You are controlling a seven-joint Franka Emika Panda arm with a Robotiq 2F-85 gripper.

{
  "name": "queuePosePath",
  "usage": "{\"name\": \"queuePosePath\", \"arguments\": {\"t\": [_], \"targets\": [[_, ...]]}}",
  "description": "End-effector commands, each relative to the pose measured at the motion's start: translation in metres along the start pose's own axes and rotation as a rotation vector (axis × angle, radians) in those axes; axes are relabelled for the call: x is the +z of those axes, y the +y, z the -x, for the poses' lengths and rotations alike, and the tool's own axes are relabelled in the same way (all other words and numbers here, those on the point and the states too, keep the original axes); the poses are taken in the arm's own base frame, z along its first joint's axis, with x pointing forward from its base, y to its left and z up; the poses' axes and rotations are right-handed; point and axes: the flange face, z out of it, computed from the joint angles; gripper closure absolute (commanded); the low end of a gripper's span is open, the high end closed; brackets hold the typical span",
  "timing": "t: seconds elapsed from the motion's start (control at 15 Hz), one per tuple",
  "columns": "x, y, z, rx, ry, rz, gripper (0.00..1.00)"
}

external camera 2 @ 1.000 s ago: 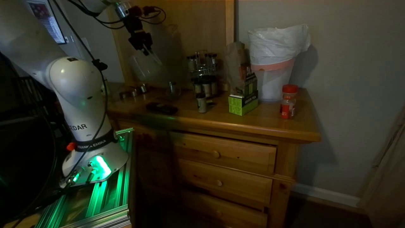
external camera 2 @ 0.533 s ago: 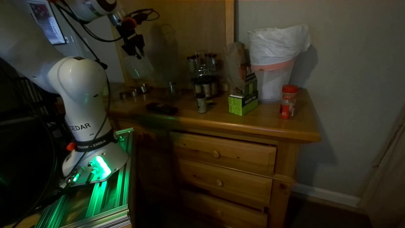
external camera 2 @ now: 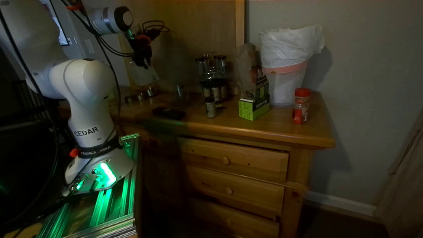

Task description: Pour out the fork from the jar

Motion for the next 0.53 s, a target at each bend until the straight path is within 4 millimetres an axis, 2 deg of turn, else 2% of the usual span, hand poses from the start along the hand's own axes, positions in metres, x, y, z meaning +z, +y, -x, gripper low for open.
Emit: {"name": "queuePosePath", "arguments": {"t": [0.0, 0.27, 0.47], "targets": [[0.022, 0.012, -0.012, -0.05, -0.002, -0.061, 0.9], [0.033, 0.018, -0.015, -0.077, -0.049, -0.085, 0.9], [0.046, 0.023, -0.008, -0.084, -0.069, -0.095, 0.9]]}}
